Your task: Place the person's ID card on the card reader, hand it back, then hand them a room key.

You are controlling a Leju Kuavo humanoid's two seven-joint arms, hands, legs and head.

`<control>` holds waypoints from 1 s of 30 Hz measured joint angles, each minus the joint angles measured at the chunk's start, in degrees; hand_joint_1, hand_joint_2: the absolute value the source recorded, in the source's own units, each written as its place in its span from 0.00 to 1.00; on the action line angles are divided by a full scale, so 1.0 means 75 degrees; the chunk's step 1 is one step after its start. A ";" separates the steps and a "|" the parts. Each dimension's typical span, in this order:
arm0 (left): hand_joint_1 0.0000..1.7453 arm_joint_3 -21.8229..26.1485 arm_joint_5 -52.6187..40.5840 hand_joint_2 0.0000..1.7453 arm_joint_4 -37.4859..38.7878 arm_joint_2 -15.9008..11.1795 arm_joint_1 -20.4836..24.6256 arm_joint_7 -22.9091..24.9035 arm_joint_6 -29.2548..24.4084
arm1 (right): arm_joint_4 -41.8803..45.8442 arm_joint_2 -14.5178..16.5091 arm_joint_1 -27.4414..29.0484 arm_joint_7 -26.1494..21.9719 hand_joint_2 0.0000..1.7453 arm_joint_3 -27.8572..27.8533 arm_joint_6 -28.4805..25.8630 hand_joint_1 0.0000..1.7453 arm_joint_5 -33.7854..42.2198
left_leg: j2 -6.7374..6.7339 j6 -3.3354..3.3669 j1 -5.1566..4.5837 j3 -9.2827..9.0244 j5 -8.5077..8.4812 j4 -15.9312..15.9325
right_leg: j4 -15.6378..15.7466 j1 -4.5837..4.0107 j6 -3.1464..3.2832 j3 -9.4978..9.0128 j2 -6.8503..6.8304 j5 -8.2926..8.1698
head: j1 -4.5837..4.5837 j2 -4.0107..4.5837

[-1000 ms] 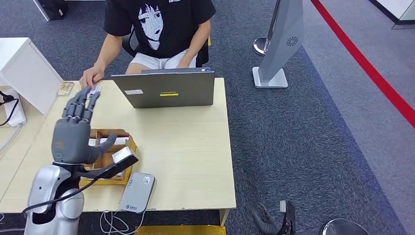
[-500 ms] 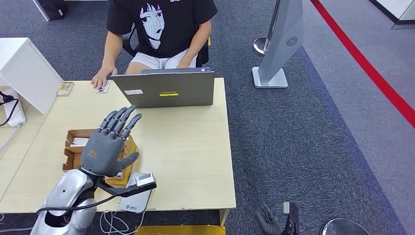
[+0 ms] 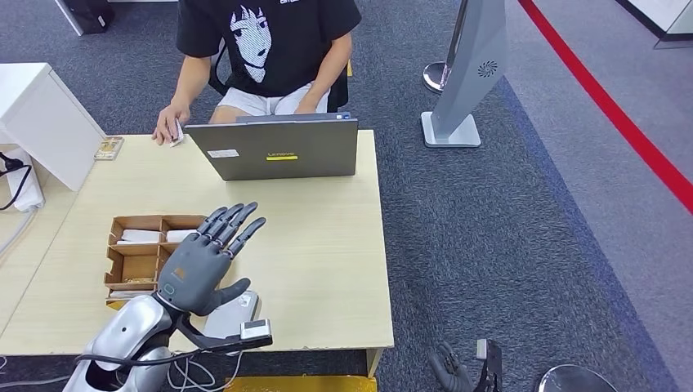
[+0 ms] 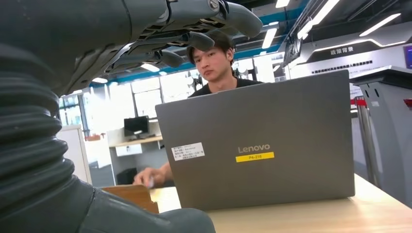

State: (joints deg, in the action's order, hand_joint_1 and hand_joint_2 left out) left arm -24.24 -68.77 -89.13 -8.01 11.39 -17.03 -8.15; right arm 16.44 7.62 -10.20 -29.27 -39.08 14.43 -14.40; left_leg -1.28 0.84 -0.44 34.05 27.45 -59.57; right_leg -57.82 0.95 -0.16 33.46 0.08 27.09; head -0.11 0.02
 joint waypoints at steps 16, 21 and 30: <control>0.00 -0.0115 -0.0695 1.00 -0.0440 0.0028 -0.1464 0.0734 -0.1174 | 0.0003 -0.0021 0.0137 -0.0187 1.00 -0.0248 0.0036 0.00 0.0192 | 0.0000 -0.0003 0.0000 0.0001 0.0009 0.0002 | 0.0002 0.0000 -0.0004 0.0000 0.0000 0.0004 | 0.0000 0.0000; 0.00 0.0665 -0.0764 1.00 -0.0483 0.0147 -0.1923 0.0691 -0.1424 | 0.0004 -0.0030 0.0188 -0.0189 1.00 -0.0364 0.0068 0.00 0.0173 | 0.0000 -0.0004 0.0001 0.0000 0.0008 0.0002 | 0.0001 -0.0001 -0.0004 0.0000 0.0001 0.0004 | 0.0000 0.0000; 0.00 0.1527 -0.0683 1.00 -0.0482 0.0338 -0.2352 0.0531 -0.1483 | 0.0020 -0.0042 0.0224 -0.0200 1.00 -0.0483 0.0078 0.00 0.0183 | 0.0001 -0.0003 0.0001 0.0001 0.0008 0.0002 | 0.0001 0.0000 -0.0004 -0.0001 0.0000 0.0004 | -0.0001 0.0000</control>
State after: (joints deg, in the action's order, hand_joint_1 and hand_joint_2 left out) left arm -12.79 -73.89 -92.74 -5.47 -6.25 -13.04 -19.27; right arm 16.59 7.31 -8.52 -30.77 -42.70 15.02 -13.03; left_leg -1.28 0.82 -0.43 34.05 27.51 -59.55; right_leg -57.81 0.96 -0.19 33.45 0.07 27.12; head -0.11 0.02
